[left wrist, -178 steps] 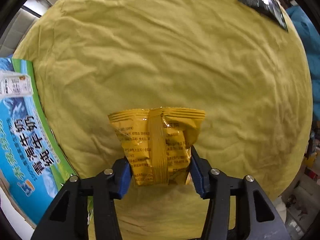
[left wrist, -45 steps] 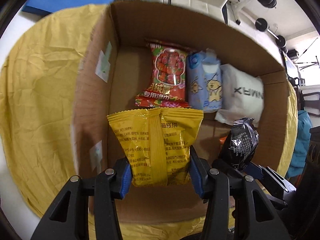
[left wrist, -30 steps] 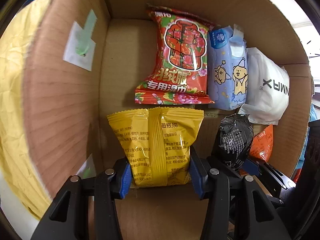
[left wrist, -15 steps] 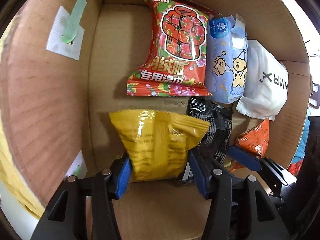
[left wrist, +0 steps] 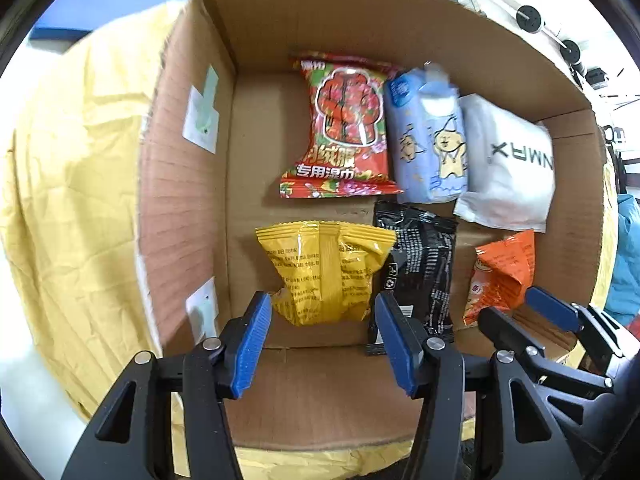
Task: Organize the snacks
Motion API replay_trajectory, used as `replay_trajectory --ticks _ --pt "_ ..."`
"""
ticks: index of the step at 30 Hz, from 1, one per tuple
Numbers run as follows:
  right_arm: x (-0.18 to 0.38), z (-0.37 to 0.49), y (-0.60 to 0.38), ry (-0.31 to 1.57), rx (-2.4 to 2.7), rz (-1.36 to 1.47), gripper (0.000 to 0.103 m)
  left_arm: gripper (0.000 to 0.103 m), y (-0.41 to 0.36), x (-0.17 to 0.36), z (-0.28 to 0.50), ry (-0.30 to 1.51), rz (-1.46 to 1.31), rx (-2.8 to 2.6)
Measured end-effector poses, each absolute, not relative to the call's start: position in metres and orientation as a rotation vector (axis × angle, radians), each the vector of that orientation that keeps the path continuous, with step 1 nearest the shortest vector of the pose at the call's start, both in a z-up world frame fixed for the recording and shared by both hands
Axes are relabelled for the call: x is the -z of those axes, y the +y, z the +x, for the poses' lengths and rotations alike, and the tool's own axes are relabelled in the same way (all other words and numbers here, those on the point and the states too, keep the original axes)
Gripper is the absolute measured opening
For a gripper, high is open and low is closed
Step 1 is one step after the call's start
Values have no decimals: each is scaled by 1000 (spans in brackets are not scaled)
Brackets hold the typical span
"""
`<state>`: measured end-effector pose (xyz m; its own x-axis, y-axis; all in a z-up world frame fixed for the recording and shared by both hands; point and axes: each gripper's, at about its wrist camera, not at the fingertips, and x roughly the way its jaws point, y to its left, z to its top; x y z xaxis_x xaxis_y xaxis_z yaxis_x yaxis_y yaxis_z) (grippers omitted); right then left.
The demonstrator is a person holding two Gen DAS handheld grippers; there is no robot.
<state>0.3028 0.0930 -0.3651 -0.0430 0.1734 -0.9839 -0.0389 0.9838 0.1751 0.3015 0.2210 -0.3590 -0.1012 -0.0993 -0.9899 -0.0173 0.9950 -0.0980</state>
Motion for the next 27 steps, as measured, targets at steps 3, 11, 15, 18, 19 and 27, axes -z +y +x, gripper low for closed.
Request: replay_trajectory --ticks 3,11,15,18,19,27 --pt "356 299 85 1588 -163 88 66 52 216 346 292 1636 -71 62" --pt "332 278 54 1549 -125 85 77 57 207 326 282 1574 -53 61" --pt "327 276 50 1526 -110 80 84 75 206 314 278 1525 -47 48" --pt "322 274 45 1504 -95 86 97 89 205 306 278 1490 -36 28" --pt "321 273 44 1495 -88 86 101 96 205 306 279 1485 -28 22" --pt "303 265 33 1442 -62 80 103 101 203 287 270 1415 2 -10"
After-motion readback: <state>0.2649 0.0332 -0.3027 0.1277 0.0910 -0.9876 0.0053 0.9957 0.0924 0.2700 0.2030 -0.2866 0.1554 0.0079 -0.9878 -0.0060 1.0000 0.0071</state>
